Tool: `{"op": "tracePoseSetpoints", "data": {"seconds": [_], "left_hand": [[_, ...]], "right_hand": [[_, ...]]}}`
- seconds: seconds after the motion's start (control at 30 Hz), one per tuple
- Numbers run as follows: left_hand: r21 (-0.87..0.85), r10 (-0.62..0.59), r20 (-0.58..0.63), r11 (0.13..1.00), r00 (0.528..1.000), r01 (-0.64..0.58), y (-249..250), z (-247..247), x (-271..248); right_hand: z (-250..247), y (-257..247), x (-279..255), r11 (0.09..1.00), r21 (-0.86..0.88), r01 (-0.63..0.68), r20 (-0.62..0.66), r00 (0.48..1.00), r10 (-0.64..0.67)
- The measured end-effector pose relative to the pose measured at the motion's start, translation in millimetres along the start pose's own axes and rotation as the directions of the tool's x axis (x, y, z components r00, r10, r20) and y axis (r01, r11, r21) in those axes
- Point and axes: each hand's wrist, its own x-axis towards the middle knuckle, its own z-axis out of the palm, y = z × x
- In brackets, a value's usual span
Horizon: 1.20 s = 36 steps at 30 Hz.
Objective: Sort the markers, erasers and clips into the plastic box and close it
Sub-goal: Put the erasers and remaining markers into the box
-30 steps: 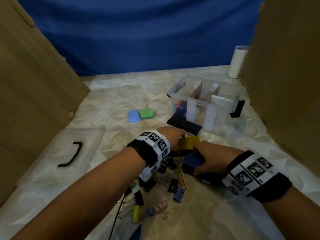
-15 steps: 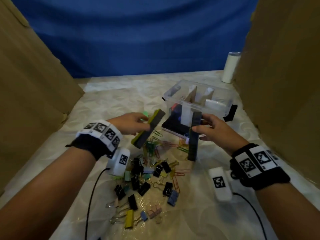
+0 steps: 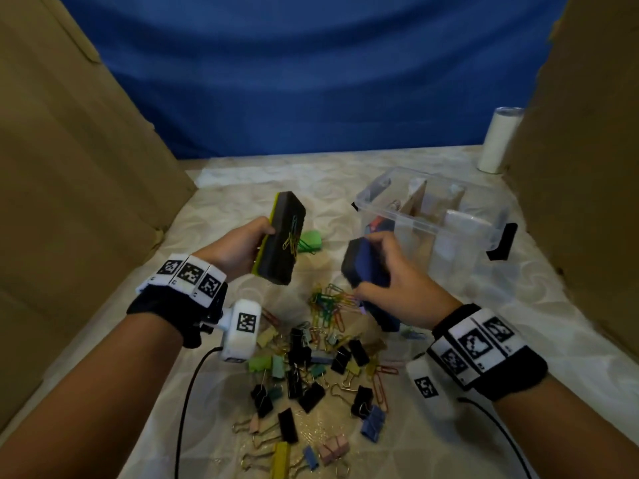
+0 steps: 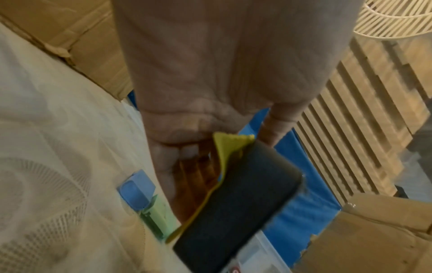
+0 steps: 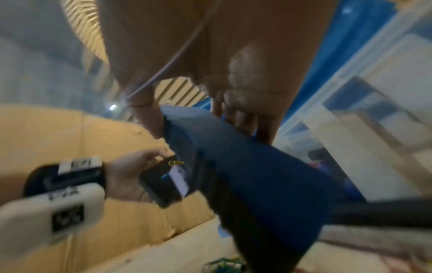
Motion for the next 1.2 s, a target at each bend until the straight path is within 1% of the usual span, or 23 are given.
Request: {"op": "tracePoseSetpoints", "data": {"seconds": [0.07,0.1,0.13,0.27,0.33,0.4,0.47,0.57,0.63,0.7,0.77,0.83,0.9,0.97,1.03,1.1,1.2], "left_hand": [[-0.093,0.028,0.033,0.995,0.999,-0.025,-2.5,0.6,4.1],[-0.132,0.039,0.042,0.991,0.998,-0.034,-4.3,0.0,6.3],[-0.149,0.048,0.05,0.988,0.998,-0.04,-6.1,-0.5,8.3],[-0.154,0.044,0.073,0.988,0.996,-0.032,-12.0,4.1,13.0],[-0.147,0.036,0.101,0.989,0.994,-0.021,-13.5,8.0,14.8],[-0.152,0.03,0.113,0.988,0.993,-0.013,-13.8,11.2,14.7],[-0.192,0.041,0.094,0.981,0.995,-0.022,-13.2,11.7,12.2],[-0.225,0.045,0.09,0.974,0.995,-0.024,-14.1,11.9,10.5],[-0.2,0.04,0.09,0.98,0.995,-0.021,-16.7,15.8,9.6],[-0.159,0.045,0.098,0.987,0.994,-0.029,-18.3,22.7,8.0],[-0.133,0.043,0.105,0.991,0.994,-0.029,-17.4,29.4,7.2],[-0.134,0.045,0.08,0.99,0.996,-0.034,-14.5,33.3,5.8],[-0.148,0.047,0.072,0.988,0.996,-0.036,-12.8,31.7,3.8],[-0.166,0.04,0.083,0.986,0.996,-0.026,-14.3,26.6,1.1],[-0.167,0.038,0.086,0.986,0.996,-0.023,-16.6,24.8,-0.1],[-0.147,0.038,0.086,0.989,0.996,-0.025,-18.9,27.0,-0.4],[-0.115,0.056,0.086,0.992,0.995,-0.046,-20.5,34.3,-0.5]], "right_hand": [[4.4,-9.6,3.8,0.986,-0.158,0.054,0.137,0.99,-0.032],[6.5,-14.8,6.6,0.971,-0.222,0.093,0.179,0.982,-0.053],[7.8,-18.7,9.9,0.954,-0.271,0.13,0.193,0.978,-0.078],[11.9,-32.4,24.5,0.9,-0.362,0.242,0.157,0.968,-0.197],[16.4,-38.5,28.1,0.869,-0.403,0.288,0.196,0.954,-0.225],[21.2,-40.3,25.7,0.836,-0.452,0.311,0.252,0.944,-0.215],[23.4,-36.8,18.4,0.797,-0.511,0.324,0.29,0.937,-0.195],[19.2,-28.4,8.2,0.739,-0.598,0.311,0.308,0.94,-0.146],[13.8,-28.6,8.3,0.75,-0.595,0.29,0.275,0.95,-0.149],[12.2,-33.5,12.9,0.776,-0.548,0.313,0.245,0.947,-0.209],[16.3,-38.2,18.1,0.772,-0.519,0.366,0.254,0.929,-0.27],[23.8,-36.2,18.2,0.752,-0.522,0.404,0.293,0.912,-0.286],[27.4,-28.2,12.7,0.751,-0.54,0.379,0.317,0.919,-0.236],[25.0,-21.3,5.1,0.766,-0.561,0.313,0.318,0.936,-0.149],[20.3,-21.2,1.5,0.751,-0.592,0.293,0.318,0.941,-0.117],[16.1,-28.6,5.5,0.757,-0.58,0.301,0.296,0.944,-0.149],[14.7,-42.2,20.5,0.783,-0.505,0.363,0.272,0.928,-0.255]]}}
